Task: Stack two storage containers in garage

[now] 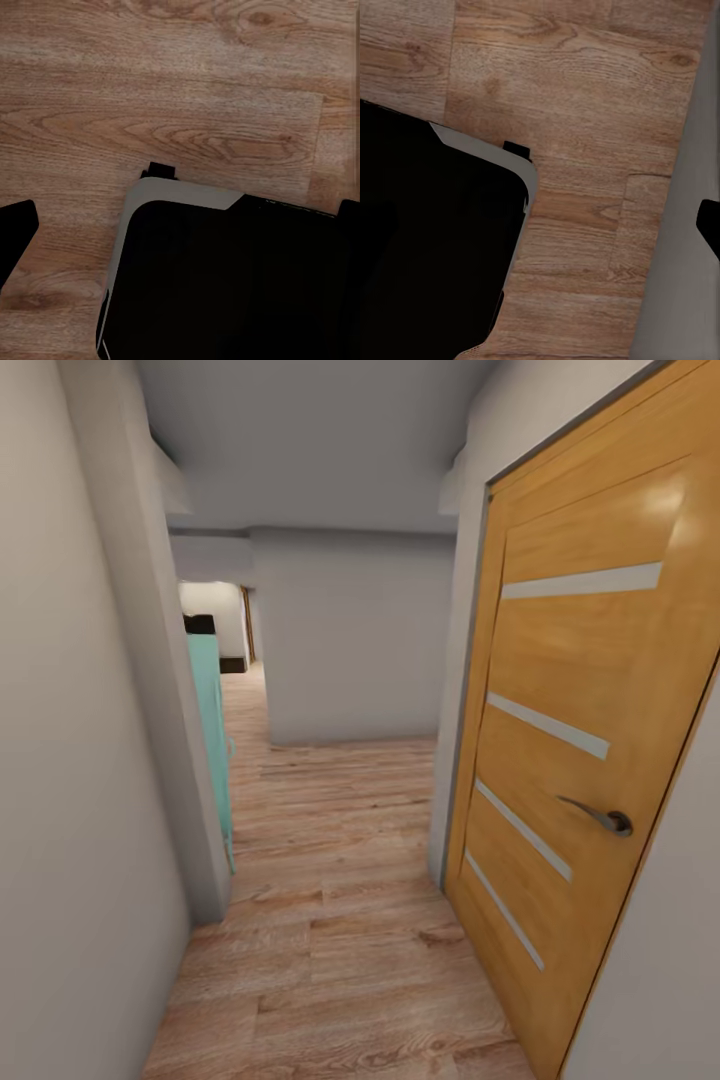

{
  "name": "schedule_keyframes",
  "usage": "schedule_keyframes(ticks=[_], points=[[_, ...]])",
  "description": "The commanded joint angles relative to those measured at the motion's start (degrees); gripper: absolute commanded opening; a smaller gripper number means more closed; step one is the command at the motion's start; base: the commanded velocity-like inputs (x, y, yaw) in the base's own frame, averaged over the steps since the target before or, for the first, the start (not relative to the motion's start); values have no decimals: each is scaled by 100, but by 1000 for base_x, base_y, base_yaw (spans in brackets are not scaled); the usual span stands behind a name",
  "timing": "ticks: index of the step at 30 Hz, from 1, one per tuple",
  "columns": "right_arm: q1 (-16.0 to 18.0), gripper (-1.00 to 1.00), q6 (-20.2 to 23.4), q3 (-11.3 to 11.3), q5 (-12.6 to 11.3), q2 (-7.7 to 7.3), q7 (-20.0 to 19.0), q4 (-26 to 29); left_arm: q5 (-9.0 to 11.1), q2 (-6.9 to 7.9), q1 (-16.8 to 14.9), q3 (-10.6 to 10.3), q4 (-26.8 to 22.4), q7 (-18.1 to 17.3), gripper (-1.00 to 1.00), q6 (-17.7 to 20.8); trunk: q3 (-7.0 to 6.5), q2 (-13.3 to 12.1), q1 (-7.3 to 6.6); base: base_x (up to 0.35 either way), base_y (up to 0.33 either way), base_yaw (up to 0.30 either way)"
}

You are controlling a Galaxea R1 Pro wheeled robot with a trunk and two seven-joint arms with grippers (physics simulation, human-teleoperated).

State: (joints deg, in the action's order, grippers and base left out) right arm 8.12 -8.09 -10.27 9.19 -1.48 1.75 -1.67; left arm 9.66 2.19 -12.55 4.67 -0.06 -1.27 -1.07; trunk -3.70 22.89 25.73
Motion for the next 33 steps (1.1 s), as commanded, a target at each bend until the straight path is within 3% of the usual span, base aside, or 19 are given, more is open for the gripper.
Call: schedule_keyframes(ticks=[1,15,27,33], points=[[6,100,-27,-9,50,3,18,-18,18,0,-2,43,6,-13,100,-11,2,3,5,322,0,0],[6,100,-34,-23,61,-1,18,-18,18,0,-2,43,6,-13,100,-8,2,3,5,321,0,5],[6,100,-17,-18,33,0,18,-18,18,0,-2,43,6,-13,100,-7,2,3,5,321,0,224],[6,100,-25,-17,31,-1,18,-18,18,0,-2,43,6,-13,100,-9,2,3,5,321,0,54]])
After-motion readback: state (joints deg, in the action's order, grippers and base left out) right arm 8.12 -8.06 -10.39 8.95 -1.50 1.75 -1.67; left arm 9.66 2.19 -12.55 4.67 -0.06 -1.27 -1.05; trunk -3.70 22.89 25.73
